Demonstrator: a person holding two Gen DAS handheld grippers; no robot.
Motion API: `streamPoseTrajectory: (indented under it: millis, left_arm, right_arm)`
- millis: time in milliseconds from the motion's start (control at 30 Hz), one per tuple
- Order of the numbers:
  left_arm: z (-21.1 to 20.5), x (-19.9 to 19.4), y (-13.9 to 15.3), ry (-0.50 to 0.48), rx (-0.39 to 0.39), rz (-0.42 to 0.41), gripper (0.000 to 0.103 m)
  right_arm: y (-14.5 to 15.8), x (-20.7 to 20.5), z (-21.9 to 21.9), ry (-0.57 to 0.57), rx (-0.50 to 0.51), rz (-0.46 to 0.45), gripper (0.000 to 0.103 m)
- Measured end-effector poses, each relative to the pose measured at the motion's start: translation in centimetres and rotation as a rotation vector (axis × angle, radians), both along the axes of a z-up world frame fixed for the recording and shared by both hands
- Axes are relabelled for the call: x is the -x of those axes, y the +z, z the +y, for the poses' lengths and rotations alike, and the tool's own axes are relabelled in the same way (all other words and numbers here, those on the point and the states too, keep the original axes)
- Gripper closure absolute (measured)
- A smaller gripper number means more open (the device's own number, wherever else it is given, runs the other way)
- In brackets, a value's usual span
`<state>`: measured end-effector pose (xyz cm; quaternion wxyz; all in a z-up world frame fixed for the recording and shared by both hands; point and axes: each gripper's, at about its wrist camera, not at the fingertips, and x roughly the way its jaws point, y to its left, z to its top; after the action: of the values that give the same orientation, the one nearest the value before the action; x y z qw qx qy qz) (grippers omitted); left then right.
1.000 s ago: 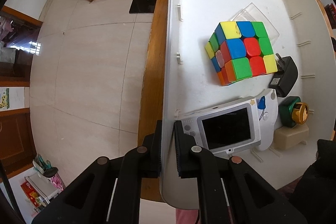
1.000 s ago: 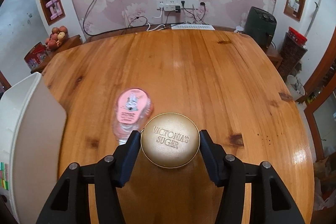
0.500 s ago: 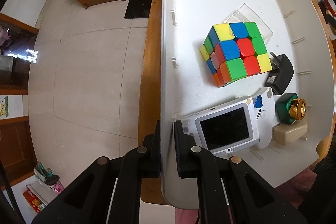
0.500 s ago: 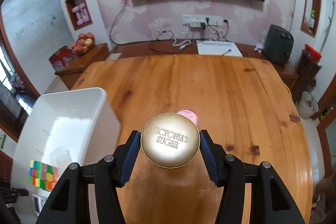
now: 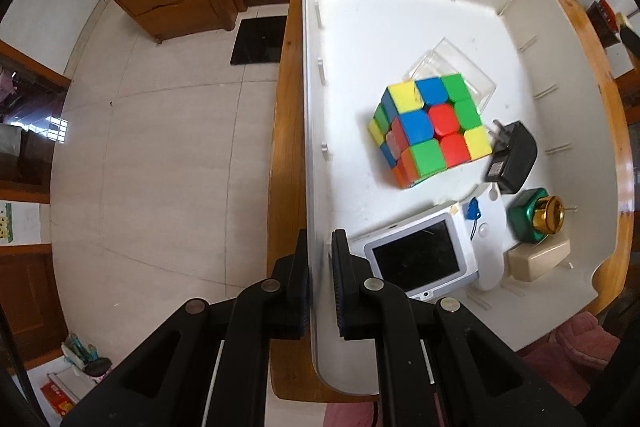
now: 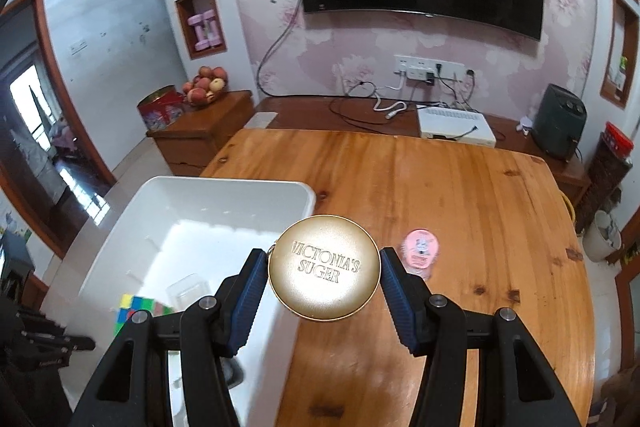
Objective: Organize rigid objects
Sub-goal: 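Carry the gold compact into the tray beside the green jar and release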
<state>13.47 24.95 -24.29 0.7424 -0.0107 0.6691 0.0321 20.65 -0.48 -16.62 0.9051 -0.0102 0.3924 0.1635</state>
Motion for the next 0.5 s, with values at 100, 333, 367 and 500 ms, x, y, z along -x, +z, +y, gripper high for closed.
streamPoseTrajectory:
  millis: [100, 333, 367, 500]
  left_arm:
    - [-0.1, 0.3, 0.2, -0.008, 0.009, -0.017, 0.093]
    - [0.4, 1.6, 0.7, -0.023, 0.046, -0.042, 0.093]
    - [0.5, 1.6, 0.8, -0.024, 0.051, -0.045, 0.093]
    - [0.8, 2.1, 1.3, -0.026, 0.076, -0.064, 0.093]
  right_arm:
    - [0.4, 1.3, 1.1, 0.032, -0.002, 0.005, 0.046]
    - [0.4, 4.3, 3.7, 0.107, 0.016, 0.039, 0.046]
    - [0.3, 4.7, 4.1, 0.116, 0.017, 0.049, 0.046]
    - [-0.1, 6.0, 5.2, 0.158, 0.033, 0.079, 0.046]
